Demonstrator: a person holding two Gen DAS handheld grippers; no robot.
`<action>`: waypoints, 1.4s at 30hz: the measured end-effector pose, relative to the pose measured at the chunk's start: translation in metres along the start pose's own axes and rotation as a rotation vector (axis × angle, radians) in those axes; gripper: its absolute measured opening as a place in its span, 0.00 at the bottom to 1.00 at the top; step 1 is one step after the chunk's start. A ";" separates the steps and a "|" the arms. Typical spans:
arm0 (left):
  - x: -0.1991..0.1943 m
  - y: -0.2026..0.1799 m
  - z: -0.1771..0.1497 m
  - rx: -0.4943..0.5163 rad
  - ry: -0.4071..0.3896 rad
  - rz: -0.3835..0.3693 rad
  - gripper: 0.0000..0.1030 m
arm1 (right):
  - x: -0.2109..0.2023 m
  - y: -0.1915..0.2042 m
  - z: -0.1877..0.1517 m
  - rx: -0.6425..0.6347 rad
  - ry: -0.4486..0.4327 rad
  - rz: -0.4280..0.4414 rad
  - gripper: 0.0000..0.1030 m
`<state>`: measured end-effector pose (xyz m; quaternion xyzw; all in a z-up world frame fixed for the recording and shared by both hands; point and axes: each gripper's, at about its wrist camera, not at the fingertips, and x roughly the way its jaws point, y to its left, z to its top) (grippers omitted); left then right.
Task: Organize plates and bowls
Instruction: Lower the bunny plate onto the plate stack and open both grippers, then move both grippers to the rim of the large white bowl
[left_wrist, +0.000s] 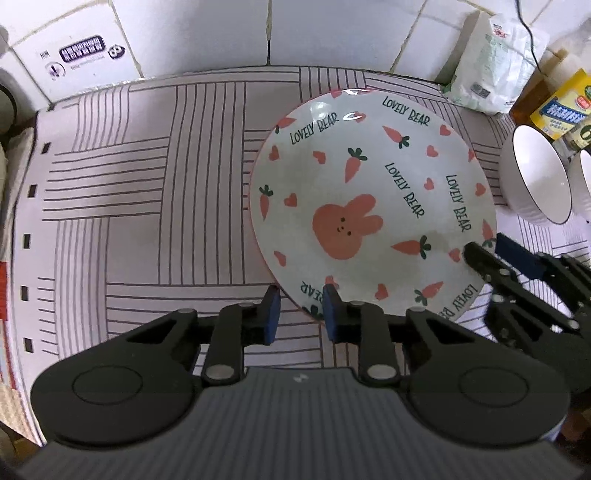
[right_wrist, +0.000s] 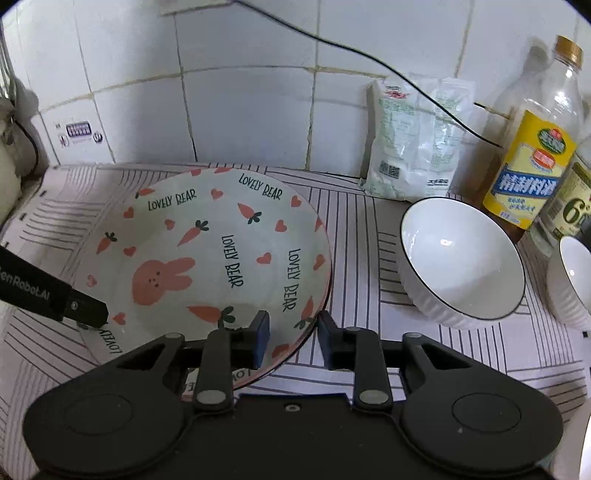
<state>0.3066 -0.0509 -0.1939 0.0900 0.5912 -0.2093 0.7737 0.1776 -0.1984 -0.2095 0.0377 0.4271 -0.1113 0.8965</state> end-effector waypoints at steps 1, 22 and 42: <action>-0.003 -0.003 -0.002 0.010 -0.006 0.008 0.23 | -0.005 -0.003 -0.002 0.011 -0.014 0.012 0.30; -0.087 -0.095 -0.032 0.196 -0.154 0.018 0.24 | -0.117 -0.090 -0.042 0.037 -0.348 -0.006 0.36; -0.043 -0.184 0.001 0.138 -0.226 -0.002 0.38 | -0.025 -0.189 -0.040 0.384 -0.273 0.123 0.41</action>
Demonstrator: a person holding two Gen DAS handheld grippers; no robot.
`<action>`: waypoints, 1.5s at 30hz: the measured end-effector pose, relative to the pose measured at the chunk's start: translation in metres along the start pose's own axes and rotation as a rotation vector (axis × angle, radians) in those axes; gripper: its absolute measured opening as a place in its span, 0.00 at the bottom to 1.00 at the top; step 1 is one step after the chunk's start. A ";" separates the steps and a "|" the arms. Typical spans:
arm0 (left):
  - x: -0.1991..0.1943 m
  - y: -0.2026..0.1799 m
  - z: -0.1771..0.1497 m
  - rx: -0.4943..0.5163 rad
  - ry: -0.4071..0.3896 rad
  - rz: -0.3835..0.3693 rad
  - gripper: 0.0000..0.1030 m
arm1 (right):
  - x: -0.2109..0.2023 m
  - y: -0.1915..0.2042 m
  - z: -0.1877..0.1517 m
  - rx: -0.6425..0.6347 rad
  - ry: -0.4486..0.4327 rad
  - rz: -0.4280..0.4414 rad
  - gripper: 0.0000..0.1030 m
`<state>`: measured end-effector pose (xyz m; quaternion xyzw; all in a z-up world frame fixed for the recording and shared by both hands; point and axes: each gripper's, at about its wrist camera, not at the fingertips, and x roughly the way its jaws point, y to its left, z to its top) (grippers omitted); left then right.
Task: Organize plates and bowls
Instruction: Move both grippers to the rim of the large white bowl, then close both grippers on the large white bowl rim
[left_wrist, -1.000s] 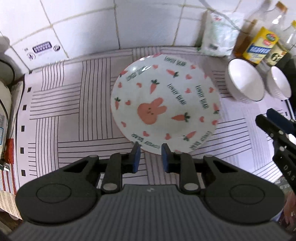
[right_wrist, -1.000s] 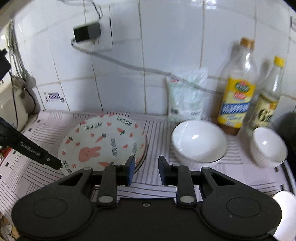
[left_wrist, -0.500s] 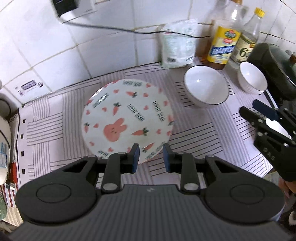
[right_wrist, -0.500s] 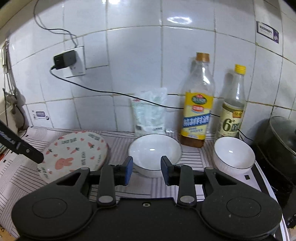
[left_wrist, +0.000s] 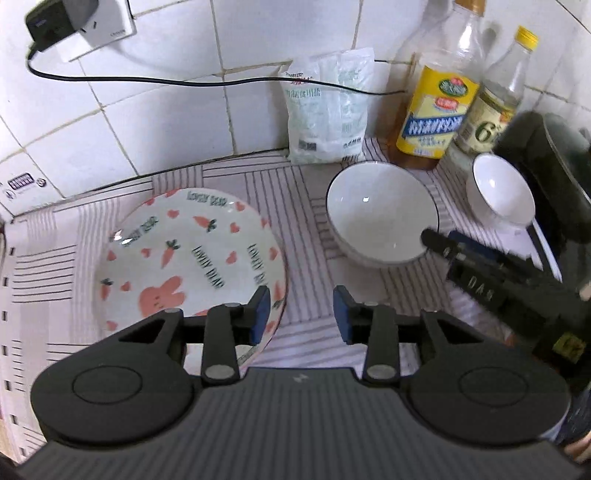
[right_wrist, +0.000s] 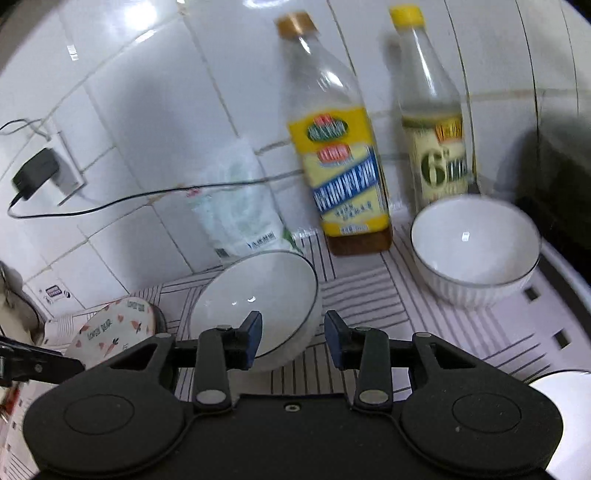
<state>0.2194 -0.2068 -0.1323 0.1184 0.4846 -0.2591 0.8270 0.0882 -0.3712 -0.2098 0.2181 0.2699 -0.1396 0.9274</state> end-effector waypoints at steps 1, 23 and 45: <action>0.005 -0.002 0.003 -0.014 -0.001 -0.001 0.39 | 0.005 -0.003 0.000 0.010 0.010 0.007 0.41; 0.091 -0.027 0.036 -0.160 0.042 0.028 0.41 | 0.064 -0.031 0.015 0.157 0.138 0.035 0.35; 0.046 -0.023 0.002 -0.186 0.104 0.008 0.12 | 0.018 -0.016 0.001 0.239 0.217 0.070 0.14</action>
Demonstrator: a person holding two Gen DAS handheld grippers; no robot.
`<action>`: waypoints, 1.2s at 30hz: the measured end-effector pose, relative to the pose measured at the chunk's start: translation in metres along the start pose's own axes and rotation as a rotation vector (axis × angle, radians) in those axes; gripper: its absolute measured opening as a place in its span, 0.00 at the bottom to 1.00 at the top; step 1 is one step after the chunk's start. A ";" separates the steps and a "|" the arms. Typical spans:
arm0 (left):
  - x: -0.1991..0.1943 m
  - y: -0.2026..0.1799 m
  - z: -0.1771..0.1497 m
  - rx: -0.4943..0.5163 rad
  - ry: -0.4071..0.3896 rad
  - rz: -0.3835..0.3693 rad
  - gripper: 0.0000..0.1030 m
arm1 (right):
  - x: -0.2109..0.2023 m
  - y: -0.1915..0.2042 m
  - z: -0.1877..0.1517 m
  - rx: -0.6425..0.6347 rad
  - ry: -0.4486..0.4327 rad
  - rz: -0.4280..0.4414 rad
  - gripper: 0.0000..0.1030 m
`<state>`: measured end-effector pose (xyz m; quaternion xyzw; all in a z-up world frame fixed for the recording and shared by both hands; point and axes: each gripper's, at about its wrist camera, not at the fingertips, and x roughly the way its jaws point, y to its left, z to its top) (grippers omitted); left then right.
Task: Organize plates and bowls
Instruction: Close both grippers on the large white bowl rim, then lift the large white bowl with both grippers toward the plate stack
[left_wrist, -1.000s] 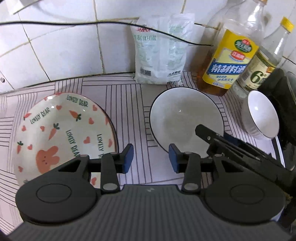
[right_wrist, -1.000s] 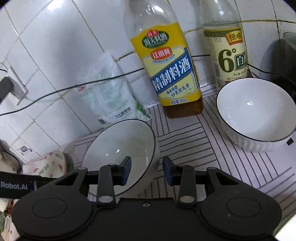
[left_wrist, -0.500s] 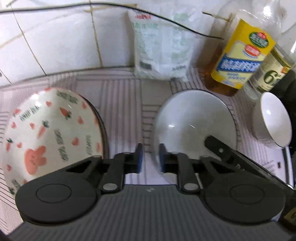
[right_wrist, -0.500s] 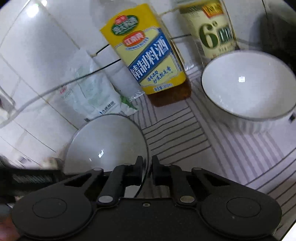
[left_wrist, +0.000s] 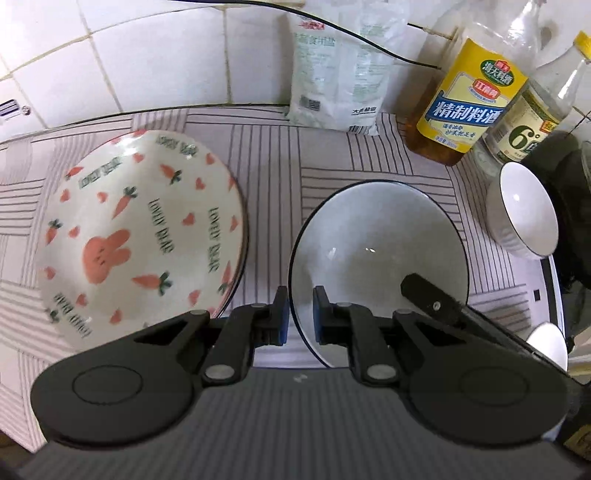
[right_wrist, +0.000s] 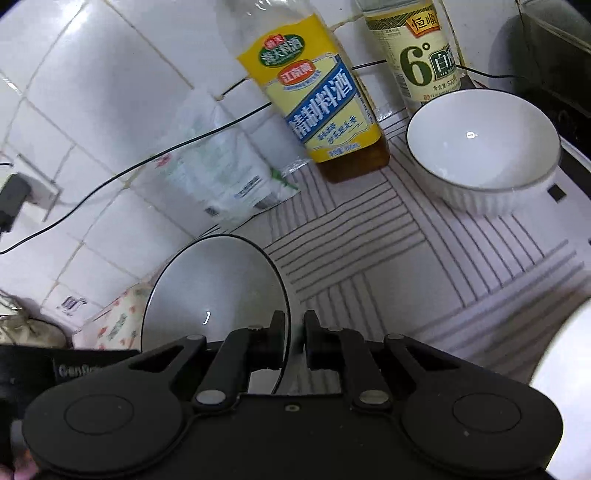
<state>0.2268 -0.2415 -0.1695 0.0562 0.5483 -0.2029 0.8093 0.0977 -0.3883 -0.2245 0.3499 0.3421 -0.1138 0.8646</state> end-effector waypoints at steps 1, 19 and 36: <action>-0.004 0.002 -0.004 -0.008 0.006 -0.002 0.12 | -0.004 0.002 -0.003 -0.005 0.006 0.007 0.15; -0.057 0.048 -0.073 -0.001 0.060 0.025 0.12 | -0.047 0.040 -0.060 -0.162 0.121 0.096 0.18; -0.060 0.120 -0.109 -0.100 0.109 0.091 0.12 | -0.021 0.081 -0.116 -0.264 0.270 0.185 0.21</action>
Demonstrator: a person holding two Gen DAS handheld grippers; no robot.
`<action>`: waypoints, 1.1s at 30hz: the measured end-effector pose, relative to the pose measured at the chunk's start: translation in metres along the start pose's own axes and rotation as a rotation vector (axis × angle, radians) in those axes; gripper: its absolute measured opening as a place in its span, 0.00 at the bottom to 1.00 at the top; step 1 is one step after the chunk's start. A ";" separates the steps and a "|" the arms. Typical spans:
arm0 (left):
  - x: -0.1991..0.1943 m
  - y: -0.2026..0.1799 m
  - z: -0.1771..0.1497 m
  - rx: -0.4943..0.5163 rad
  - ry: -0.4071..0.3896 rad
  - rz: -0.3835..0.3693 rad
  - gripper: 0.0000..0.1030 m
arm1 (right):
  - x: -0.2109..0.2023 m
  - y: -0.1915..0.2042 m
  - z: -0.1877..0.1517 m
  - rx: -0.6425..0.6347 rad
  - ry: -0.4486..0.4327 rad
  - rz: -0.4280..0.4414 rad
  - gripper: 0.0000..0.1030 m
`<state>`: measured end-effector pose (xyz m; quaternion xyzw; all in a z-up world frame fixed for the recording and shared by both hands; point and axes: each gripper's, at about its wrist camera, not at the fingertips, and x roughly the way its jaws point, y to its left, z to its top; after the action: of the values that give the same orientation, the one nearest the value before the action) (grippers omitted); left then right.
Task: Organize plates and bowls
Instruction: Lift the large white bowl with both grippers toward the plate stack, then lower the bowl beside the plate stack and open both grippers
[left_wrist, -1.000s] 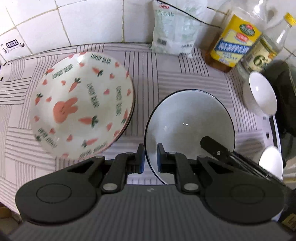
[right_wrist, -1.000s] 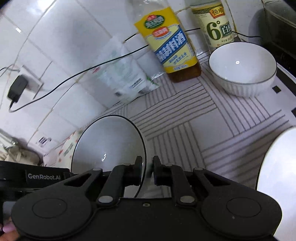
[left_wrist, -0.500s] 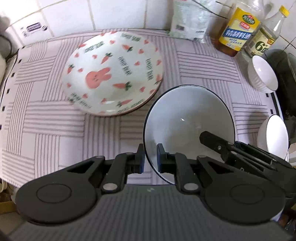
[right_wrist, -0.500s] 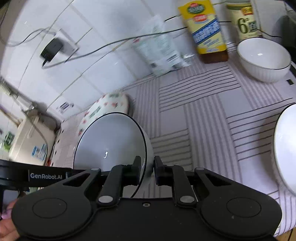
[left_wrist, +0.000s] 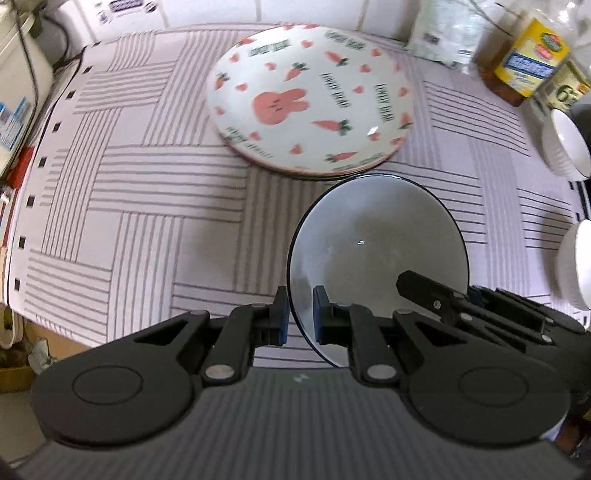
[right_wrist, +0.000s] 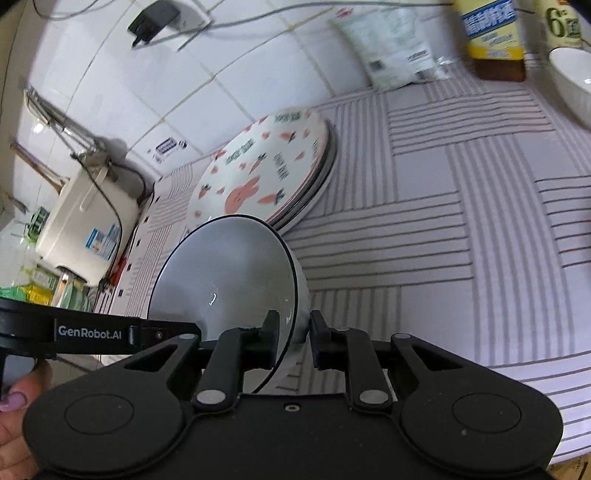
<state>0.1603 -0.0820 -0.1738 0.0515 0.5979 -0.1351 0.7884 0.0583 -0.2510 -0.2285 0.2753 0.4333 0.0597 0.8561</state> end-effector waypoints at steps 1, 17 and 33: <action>0.002 0.004 0.000 -0.011 0.003 -0.001 0.12 | 0.003 0.003 -0.002 -0.003 0.006 0.004 0.22; 0.021 0.027 0.000 -0.045 0.045 0.028 0.15 | 0.036 0.026 -0.010 -0.060 0.050 -0.031 0.27; -0.044 -0.015 -0.015 0.119 -0.083 0.089 0.40 | -0.053 0.035 -0.013 -0.270 -0.126 -0.098 0.46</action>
<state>0.1314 -0.0863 -0.1350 0.1191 0.5526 -0.1374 0.8134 0.0206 -0.2342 -0.1788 0.1393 0.3797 0.0581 0.9127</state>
